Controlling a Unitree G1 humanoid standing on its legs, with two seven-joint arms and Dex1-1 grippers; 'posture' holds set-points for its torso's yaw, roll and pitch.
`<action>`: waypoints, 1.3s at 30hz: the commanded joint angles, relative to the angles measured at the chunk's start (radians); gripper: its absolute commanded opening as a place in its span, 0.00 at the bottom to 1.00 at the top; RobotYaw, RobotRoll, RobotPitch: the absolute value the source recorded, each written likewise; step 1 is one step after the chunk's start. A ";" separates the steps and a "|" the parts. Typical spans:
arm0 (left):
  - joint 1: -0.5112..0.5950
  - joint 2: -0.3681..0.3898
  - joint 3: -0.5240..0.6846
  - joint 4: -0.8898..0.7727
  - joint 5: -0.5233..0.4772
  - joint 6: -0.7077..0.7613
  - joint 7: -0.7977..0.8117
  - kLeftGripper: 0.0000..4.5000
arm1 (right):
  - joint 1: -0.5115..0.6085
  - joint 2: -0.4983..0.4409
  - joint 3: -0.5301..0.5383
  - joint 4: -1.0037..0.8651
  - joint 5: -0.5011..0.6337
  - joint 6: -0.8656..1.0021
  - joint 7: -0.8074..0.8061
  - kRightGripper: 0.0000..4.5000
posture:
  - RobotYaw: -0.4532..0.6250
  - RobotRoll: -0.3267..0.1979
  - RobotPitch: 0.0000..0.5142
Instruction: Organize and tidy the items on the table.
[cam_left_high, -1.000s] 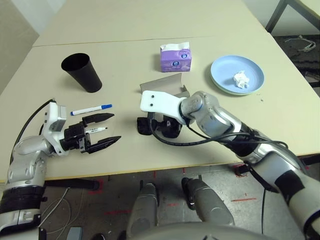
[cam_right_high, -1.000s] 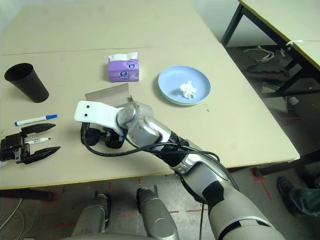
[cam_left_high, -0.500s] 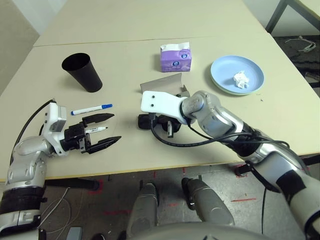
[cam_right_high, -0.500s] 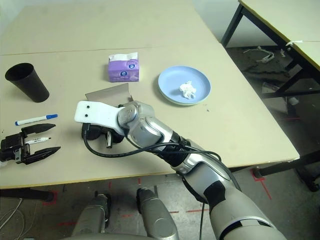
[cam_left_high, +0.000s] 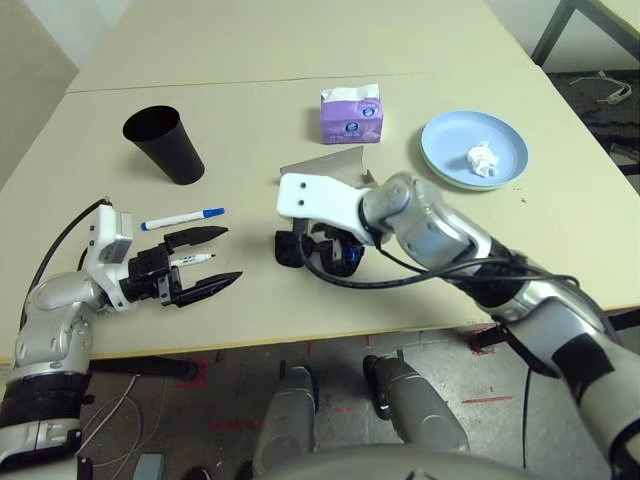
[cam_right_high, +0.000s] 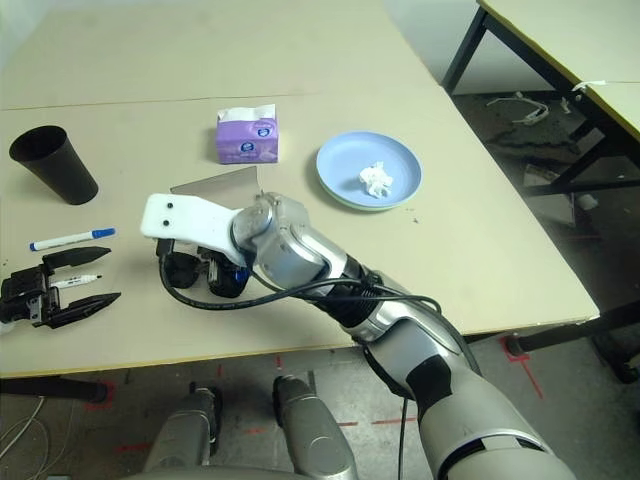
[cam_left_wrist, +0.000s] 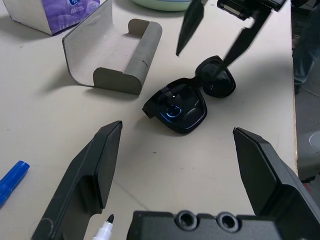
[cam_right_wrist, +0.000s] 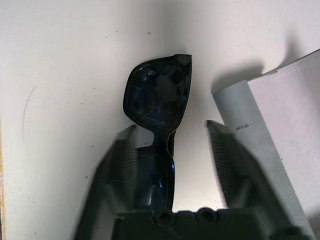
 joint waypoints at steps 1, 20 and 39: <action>0.005 0.005 0.002 0.011 0.013 -0.009 -0.003 1.00 | 0.011 -0.010 0.024 -0.018 0.008 -0.007 0.005 0.95 | 0.32 0.62 0.38; 0.008 0.003 0.001 0.009 0.011 -0.007 -0.001 1.00 | 0.061 0.070 0.028 0.121 -0.044 -0.098 -0.129 0.99 | 0.32 0.62 0.40; 0.007 -0.006 -0.001 0.008 0.011 -0.016 0.011 1.00 | 0.065 -0.102 0.118 0.040 -0.093 -0.196 0.026 0.99 | 0.32 0.62 0.38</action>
